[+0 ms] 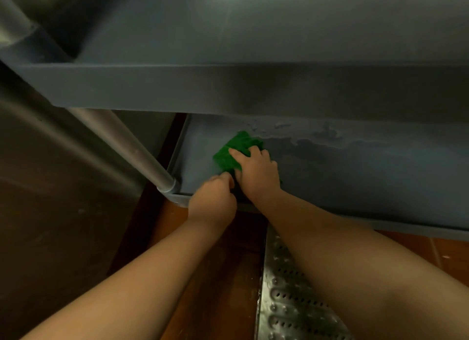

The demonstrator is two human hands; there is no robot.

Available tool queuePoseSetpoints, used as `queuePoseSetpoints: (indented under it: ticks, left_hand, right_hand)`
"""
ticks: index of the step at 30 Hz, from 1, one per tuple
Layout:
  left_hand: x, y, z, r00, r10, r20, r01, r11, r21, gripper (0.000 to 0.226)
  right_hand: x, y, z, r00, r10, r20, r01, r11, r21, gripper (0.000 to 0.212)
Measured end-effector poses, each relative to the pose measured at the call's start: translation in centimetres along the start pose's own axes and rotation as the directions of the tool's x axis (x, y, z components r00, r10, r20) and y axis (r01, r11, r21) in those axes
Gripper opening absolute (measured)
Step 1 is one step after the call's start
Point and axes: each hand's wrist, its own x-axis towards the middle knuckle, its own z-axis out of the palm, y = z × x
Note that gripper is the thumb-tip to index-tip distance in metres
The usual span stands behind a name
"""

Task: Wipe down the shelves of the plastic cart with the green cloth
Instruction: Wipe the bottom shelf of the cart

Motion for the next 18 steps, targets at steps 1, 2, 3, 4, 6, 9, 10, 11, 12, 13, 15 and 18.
queuePoseSetpoints:
  ticks: [1, 2, 3, 4, 6, 9, 10, 11, 12, 13, 15, 18]
  left_hand:
    - [0.1, 0.4, 0.1, 1.000, 0.007, 0.005, -0.007, 1.000, 0.006, 0.027]
    - [0.1, 0.7, 0.3, 1.000, 0.015, 0.005, -0.015, 1.000, 0.005, 0.027]
    - [0.2, 1.1, 0.5, 1.000, 0.025, 0.001, -0.025, 1.000, 0.000, 0.026]
    - [0.3, 1.5, 0.7, 0.999, 0.036, -0.001, -0.036, 0.999, -0.004, 0.026]
    - [0.4, 2.6, 1.3, 0.997, 0.072, 0.011, -0.072, 0.997, -0.004, 0.026]
    - [0.5, 4.3, 2.3, 0.990, 0.132, 0.053, -0.133, 0.991, 0.012, 0.029]
    - [0.4, 4.9, 2.6, 0.986, 0.144, 0.081, -0.147, 0.989, 0.019, 0.029]
    - [0.4, 5.3, 2.9, 0.982, 0.151, 0.117, -0.155, 0.988, 0.028, 0.028]
    - [0.3, 5.6, 3.2, 0.976, 0.150, 0.157, -0.158, 0.987, 0.037, 0.023]
    - [0.2, 5.9, 3.3, 0.970, 0.145, 0.197, -0.158, 0.986, 0.051, 0.019]
    - [0.0, 6.1, 3.5, 0.964, 0.134, 0.230, -0.158, 0.983, 0.089, 0.018]
    - [0.0, 6.4, 3.6, 0.970, 0.141, 0.197, -0.165, 0.980, 0.114, 0.018]
  right_hand:
    - [-0.1, 0.6, -0.3, 1.000, 0.008, -0.006, -0.008, 1.000, 0.001, 0.052]
    - [-0.2, 1.2, -0.6, 1.000, 0.017, -0.010, -0.017, 1.000, -0.001, 0.052]
    - [-0.3, 1.9, -0.9, 1.000, 0.029, -0.011, -0.029, 1.000, -0.003, 0.053]
    - [-0.4, 2.6, -1.3, 0.999, 0.042, -0.013, -0.042, 0.999, -0.005, 0.053]
    - [-0.6, 3.8, -1.9, 0.998, 0.061, -0.016, -0.061, 0.998, -0.007, 0.054]
    - [-1.1, 5.6, -2.6, 0.998, 0.068, -0.011, -0.068, 0.998, -0.011, 0.056]
    - [-1.2, 6.1, -2.7, 0.998, 0.066, -0.006, -0.066, 0.998, -0.015, 0.056]
    - [-1.4, 6.5, -2.8, 0.998, 0.064, -0.004, -0.064, 0.998, -0.022, 0.057]
    - [-1.6, 7.0, -2.9, 0.998, 0.063, -0.005, -0.063, 0.998, -0.027, 0.058]
    - [-1.8, 7.4, -3.0, 0.998, 0.067, -0.007, -0.067, 0.997, -0.026, 0.058]
    - [-2.0, 8.2, -3.2, 0.996, 0.083, -0.012, -0.083, 0.996, -0.011, 0.058]
    - [-2.5, 9.5, -3.7, 0.994, 0.107, -0.036, -0.107, 0.994, 0.005, 0.056]
